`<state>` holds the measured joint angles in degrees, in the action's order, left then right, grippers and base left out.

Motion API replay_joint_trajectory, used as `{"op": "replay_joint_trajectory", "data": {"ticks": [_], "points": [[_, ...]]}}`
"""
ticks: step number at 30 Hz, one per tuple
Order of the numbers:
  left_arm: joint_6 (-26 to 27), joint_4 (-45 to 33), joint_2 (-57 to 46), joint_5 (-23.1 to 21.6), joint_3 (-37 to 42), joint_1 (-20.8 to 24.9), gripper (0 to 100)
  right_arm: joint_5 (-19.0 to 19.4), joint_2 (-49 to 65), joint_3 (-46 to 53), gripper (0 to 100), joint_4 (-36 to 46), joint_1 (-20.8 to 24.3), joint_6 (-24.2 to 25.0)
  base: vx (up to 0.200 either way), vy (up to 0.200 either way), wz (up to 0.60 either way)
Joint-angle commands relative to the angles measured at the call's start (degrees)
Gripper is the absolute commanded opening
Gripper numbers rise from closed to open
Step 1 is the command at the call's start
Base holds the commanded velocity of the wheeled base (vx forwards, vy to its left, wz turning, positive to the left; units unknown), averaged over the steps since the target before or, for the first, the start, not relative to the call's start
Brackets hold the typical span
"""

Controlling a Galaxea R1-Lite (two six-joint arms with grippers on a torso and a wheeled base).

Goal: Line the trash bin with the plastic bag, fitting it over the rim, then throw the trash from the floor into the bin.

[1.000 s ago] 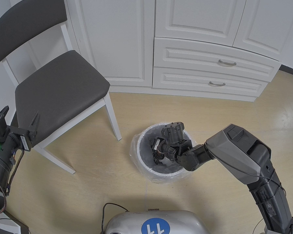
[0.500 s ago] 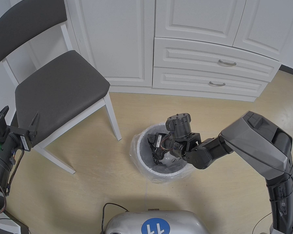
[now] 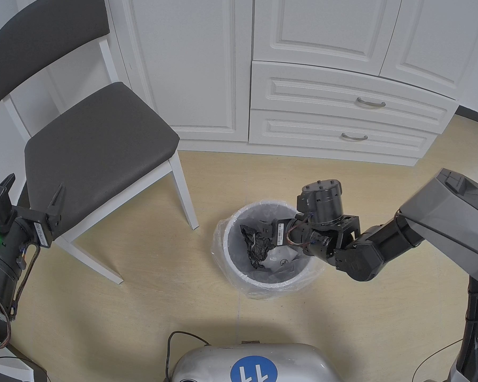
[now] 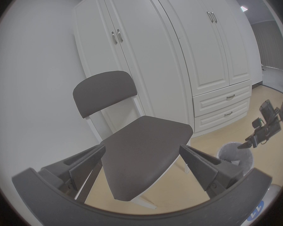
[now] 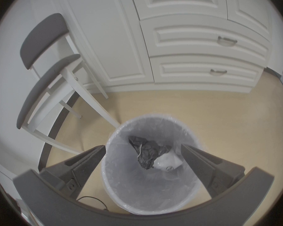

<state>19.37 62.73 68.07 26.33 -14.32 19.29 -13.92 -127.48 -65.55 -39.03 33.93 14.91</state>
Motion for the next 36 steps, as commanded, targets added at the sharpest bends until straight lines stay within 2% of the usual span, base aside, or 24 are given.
{"op": "replay_joint_trajectory", "data": {"ticks": [1, 8, 16, 20, 23, 32, 34, 36], "points": [[-0.1, 0.0, 1.1, 0.0, 0.4, 0.1, 100, 0.2, 4.0, 5.7, 100, -6.1, -2.3, -5.2, 0.000, 0.000, 0.00], [-0.4, 0.0, 2.2, 0.1, 0.7, 0.1, 100, -0.2, 7.0, 11.4, 100, -15.7, -5.1, -13.2, 0.000, 0.000, 0.00], [-0.7, 0.1, 3.5, 0.1, 1.0, 0.0, 100, -0.9, 7.6, 11.6, 100, -20.8, -9.1, -18.3, 0.000, 0.000, 0.00], [-0.7, 0.2, 3.7, 0.1, 1.0, 0.1, 100, -4.1, 7.6, 11.7, 100, -26.1, -11.3, -22.4, 0.000, 0.000, 0.00], [-0.9, 0.8, 4.6, 0.0, 1.2, 0.5, 100, -6.3, 6.5, 11.6, 100, -33.7, -12.5, -25.8, 0.000, 0.000, 0.00], [-2.0, 8.5, 6.8, -4.6, 3.5, 0.5, 100, -7.4, 5.1, 17.3, 100, -45.3, -13.3, -26.0, 0.000, 0.000, 0.00], [-6.0, 8.5, 6.6, -4.8, 3.6, 0.2, 100, -8.6, 3.6, 18.6, 100, -51.0, -14.1, -25.6, 0.000, 0.000, 0.00], [-8.6, 8.1, 6.9, -5.0, 2.8, 0.5, 100, -9.1, 3.2, 19.3, 100, -51.0, -14.6, -25.6, 0.000, 0.000, 0.00]]}}
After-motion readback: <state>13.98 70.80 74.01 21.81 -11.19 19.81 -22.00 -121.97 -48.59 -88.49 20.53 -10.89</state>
